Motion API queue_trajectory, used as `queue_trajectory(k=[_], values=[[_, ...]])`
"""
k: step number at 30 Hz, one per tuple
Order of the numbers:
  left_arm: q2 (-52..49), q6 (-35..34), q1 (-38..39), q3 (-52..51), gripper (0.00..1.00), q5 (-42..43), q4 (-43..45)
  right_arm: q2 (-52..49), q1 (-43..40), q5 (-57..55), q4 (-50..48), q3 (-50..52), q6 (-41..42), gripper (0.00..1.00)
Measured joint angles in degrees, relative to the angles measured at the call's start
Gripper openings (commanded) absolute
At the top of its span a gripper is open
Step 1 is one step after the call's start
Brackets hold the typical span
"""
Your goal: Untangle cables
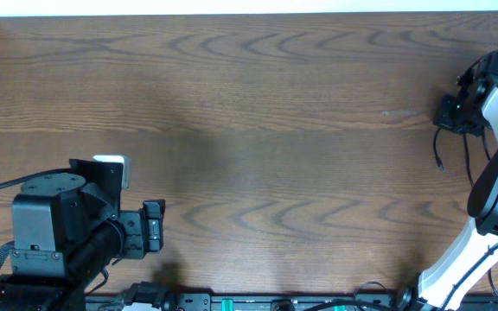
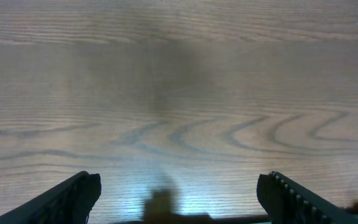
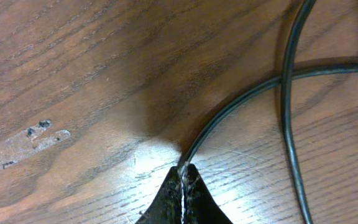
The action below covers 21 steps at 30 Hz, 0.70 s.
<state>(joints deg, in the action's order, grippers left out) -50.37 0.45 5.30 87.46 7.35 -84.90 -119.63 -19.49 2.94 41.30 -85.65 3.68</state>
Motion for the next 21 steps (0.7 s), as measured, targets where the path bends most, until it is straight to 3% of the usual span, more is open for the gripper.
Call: queue_trajectory(k=[21], values=[[0.0, 0.0, 0.0, 0.0, 0.87, 0.5, 0.0, -1.7, -0.3, -1.3, -2.4, -0.1, -0.3, 0.01]])
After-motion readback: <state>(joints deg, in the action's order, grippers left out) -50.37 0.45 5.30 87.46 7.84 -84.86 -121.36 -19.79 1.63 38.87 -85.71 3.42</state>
